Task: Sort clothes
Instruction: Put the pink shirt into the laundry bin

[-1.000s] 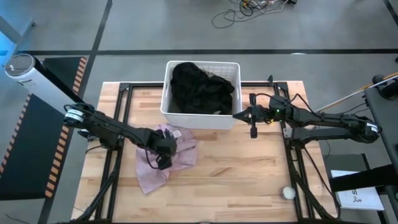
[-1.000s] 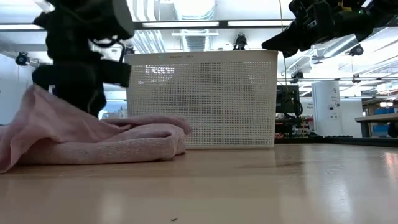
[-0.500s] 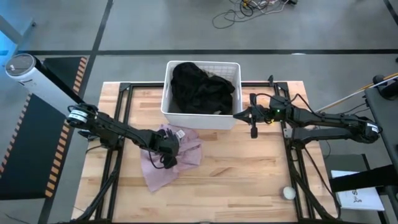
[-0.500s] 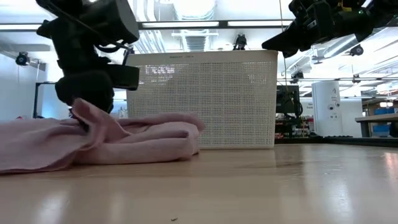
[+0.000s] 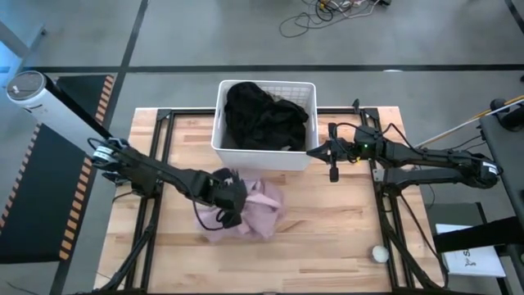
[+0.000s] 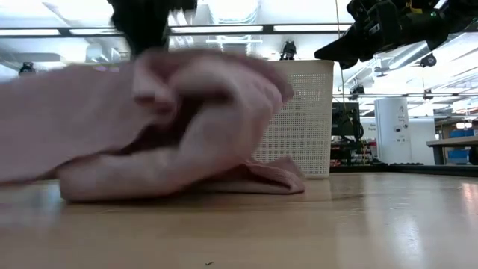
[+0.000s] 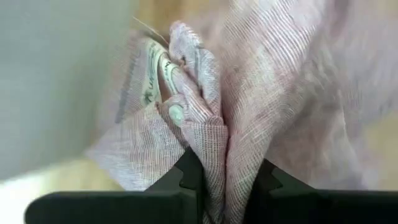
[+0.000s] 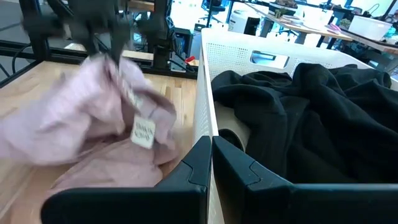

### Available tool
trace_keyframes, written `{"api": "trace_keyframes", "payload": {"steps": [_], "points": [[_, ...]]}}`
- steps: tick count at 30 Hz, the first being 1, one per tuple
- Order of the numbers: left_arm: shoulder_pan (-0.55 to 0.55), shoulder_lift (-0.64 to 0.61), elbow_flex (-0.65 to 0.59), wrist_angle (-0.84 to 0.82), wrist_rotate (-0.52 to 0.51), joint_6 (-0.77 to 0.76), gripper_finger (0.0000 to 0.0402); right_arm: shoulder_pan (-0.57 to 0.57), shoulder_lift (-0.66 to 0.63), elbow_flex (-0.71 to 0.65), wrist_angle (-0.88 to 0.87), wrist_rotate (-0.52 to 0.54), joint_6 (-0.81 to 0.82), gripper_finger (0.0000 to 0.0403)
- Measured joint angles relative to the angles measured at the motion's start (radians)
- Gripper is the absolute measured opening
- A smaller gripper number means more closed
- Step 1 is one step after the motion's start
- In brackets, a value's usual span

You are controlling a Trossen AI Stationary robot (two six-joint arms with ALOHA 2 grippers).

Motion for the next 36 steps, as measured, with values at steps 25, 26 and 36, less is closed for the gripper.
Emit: {"api": "trace_keyframes", "payload": {"steps": [25, 26, 36], "points": [[0.091, -0.006, 1.077, -0.159, -0.584, 0.560, 0.0040, 0.000, 0.000, 0.000, 0.005, 0.000, -0.006, 0.0000], [0.107, -0.006, 1.088, -0.122, -0.584, 0.601, 0.0040, 0.000, 0.000, 0.000, 0.006, 0.000, -0.006, 0.0000], [0.321, -0.005, 1.094, 0.297, -0.364, 0.886, 0.0040, 0.000, 0.000, 0.000, 0.008, 0.000, -0.009, 0.0000]]}}
